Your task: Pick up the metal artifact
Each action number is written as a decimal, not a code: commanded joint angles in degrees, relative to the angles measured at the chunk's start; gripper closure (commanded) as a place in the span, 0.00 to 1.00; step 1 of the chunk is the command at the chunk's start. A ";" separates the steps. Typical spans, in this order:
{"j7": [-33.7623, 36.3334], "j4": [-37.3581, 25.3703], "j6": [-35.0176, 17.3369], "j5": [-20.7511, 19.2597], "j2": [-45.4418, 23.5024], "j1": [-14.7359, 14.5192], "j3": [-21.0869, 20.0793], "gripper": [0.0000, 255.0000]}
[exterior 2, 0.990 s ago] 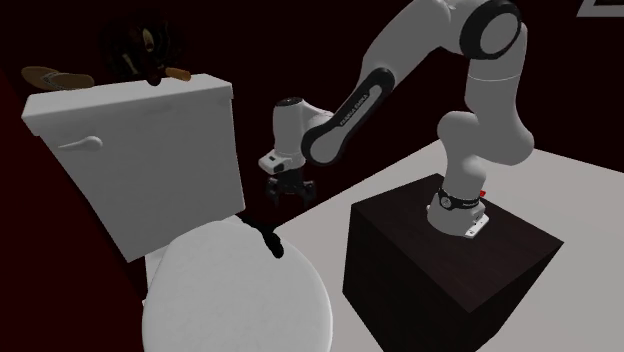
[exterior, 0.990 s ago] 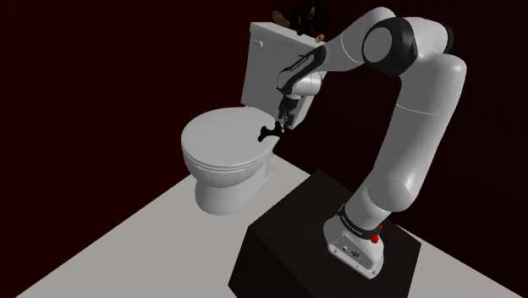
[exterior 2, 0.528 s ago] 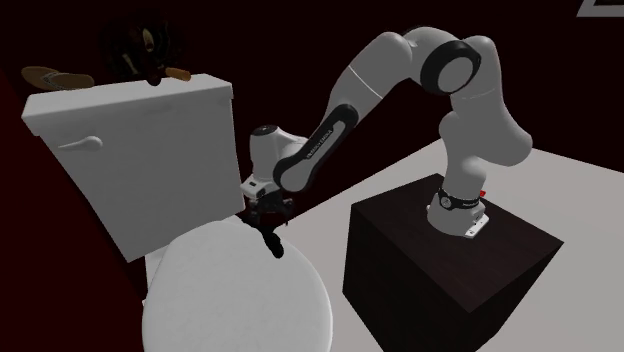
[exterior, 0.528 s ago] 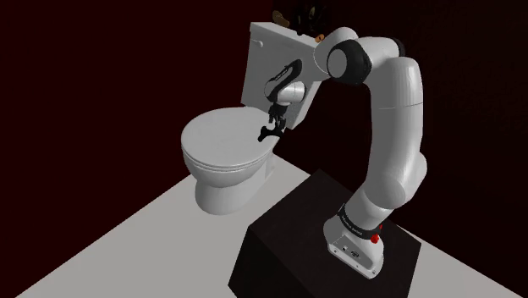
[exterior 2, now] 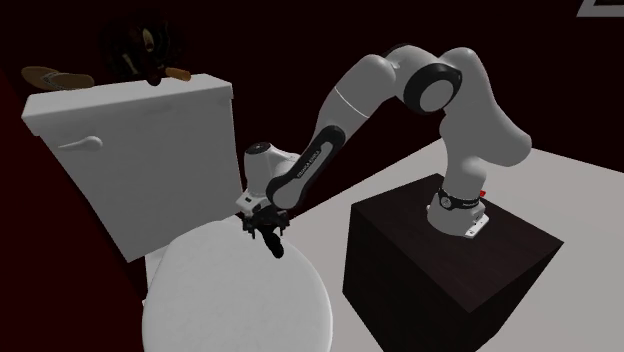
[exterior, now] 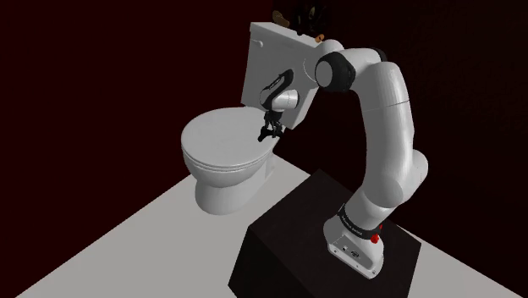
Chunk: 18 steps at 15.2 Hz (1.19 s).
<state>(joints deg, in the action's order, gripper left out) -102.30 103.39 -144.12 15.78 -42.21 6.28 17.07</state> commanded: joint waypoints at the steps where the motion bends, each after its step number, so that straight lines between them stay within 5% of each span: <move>1: -0.17 -0.48 -1.17 0.46 -1.62 0.31 -0.53 0.00; 3: -0.17 -0.47 -1.18 0.46 -1.62 0.31 -0.54 0.00; 4: -0.10 -0.68 -1.06 0.44 -1.70 0.29 -0.54 1.00; 18: 0.30 0.51 0.99 -0.44 1.51 -0.46 0.47 1.00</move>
<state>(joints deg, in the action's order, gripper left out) -102.12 103.81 -143.65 15.55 -41.34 5.97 17.32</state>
